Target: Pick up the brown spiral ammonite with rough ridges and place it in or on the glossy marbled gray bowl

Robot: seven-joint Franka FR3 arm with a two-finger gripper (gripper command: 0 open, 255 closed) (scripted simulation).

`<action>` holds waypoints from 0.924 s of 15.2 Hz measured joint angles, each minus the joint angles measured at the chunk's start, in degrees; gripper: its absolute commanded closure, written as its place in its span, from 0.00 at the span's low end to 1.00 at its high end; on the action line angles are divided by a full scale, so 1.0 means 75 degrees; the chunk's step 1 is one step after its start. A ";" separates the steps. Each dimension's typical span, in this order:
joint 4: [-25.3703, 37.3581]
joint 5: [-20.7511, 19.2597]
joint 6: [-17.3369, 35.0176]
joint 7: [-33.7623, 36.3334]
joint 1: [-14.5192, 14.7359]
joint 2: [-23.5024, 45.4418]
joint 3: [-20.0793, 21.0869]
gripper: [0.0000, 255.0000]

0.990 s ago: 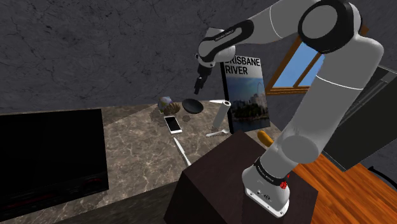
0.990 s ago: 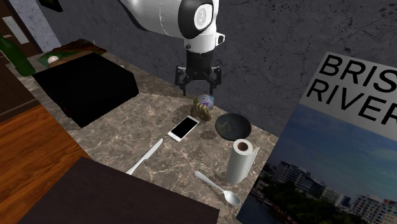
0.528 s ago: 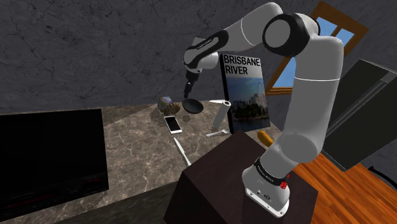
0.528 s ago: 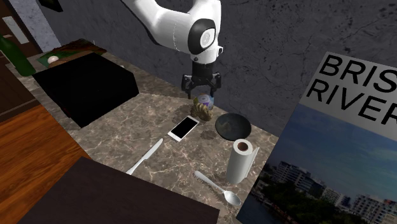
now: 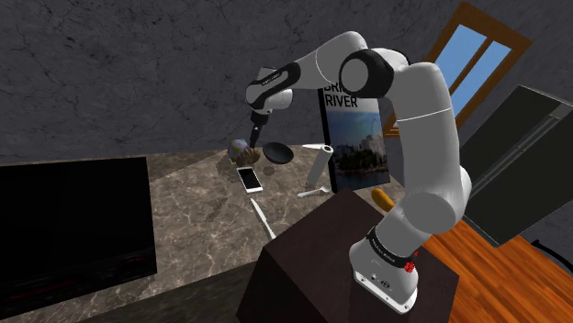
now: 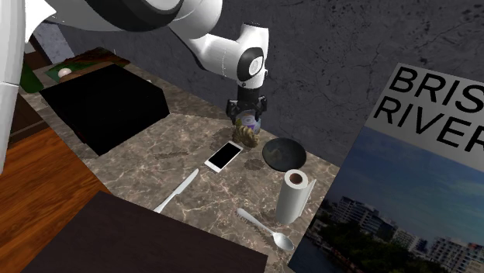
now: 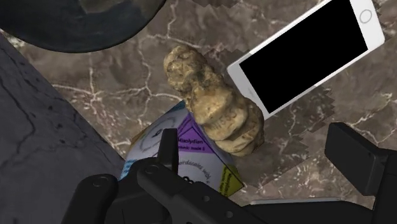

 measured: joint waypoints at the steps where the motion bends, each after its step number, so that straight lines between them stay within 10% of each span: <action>1: 0.0173 0.0003 0.0002 -0.0007 0.0012 0.0175 0.0033 0.00; 14: 0.0473 0.0060 0.0386 -0.0064 -0.0007 0.0854 0.0126 0.00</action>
